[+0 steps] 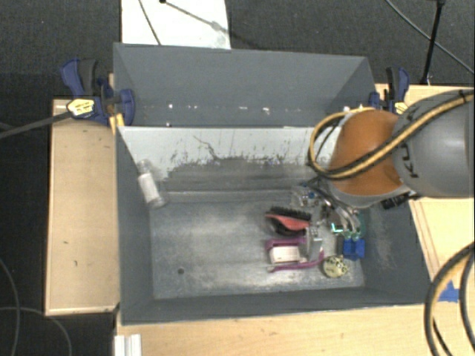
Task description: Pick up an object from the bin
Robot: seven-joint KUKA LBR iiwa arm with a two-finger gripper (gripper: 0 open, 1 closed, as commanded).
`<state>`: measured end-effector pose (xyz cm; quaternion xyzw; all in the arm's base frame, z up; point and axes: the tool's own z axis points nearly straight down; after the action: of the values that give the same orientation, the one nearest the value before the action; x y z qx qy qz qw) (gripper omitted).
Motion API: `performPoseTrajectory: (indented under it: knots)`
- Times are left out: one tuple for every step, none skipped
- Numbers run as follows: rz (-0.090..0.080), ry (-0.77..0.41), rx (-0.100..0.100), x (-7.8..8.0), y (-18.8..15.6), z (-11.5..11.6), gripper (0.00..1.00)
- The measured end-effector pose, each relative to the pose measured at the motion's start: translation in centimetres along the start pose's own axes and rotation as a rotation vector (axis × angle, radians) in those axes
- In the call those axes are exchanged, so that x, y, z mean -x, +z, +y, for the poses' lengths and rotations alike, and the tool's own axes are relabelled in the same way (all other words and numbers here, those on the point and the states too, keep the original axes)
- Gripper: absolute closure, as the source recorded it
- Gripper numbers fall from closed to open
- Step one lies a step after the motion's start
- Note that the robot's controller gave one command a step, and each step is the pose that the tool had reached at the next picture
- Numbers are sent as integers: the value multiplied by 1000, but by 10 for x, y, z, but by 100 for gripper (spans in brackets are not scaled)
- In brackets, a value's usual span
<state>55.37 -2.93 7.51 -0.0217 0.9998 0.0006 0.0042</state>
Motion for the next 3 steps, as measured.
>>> performPoseTrajectory:
  knots:
    - [7,0,1,-1,-1,0,100]
    - [0,22,-2,-32,-125,-11,100]
    - [-1,-29,0,-30,-180,23,100]
